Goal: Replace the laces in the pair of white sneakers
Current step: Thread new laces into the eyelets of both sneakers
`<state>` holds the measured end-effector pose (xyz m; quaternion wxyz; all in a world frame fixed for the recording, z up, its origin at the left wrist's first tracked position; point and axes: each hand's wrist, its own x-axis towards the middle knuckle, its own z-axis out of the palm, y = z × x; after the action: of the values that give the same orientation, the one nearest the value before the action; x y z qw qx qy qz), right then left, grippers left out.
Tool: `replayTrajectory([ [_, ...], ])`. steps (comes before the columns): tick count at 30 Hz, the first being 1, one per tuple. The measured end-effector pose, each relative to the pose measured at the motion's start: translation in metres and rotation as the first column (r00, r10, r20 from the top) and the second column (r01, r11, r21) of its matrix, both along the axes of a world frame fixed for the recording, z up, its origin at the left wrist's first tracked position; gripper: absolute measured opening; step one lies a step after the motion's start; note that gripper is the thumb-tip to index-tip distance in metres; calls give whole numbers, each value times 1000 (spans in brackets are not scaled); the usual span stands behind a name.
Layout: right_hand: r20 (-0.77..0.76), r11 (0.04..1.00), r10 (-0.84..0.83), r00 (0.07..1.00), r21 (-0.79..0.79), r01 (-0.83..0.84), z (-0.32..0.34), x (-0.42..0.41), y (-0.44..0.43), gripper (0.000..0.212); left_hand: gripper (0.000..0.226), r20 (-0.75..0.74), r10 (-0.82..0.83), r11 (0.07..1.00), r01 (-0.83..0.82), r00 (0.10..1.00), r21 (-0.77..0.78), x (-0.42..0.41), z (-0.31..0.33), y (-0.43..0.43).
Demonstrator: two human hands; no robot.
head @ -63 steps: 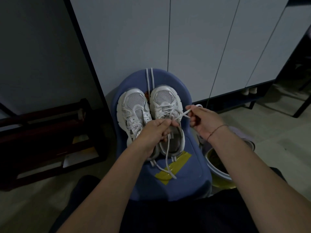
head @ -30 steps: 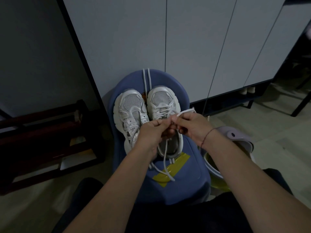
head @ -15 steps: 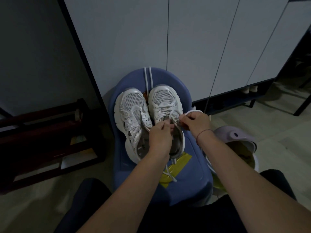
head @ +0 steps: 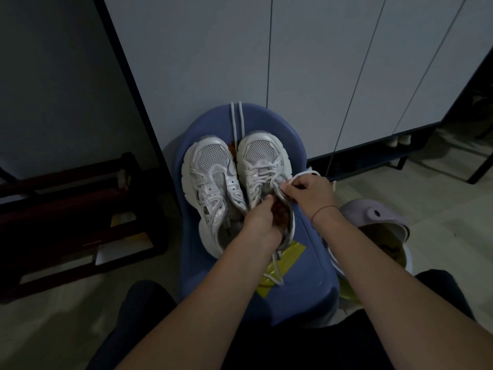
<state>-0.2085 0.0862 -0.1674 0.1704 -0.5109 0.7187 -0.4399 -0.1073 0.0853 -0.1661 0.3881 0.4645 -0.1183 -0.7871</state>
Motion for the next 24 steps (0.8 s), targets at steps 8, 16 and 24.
replayTrajectory([
  [8,245,1000,-2,970,17,-3,0,-9,-3,20,37,-134,50,998,-45,990,44,-5,2,1],
  [16,203,992,79,976,80,-97,3,-2,1,27,36,-176,26,999,-22,984,23,-10,2,-1],
  [24,307,987,123,944,62,-149,0,-10,4,18,13,84,-101,988,110,991,-108,0,-17,5],
])
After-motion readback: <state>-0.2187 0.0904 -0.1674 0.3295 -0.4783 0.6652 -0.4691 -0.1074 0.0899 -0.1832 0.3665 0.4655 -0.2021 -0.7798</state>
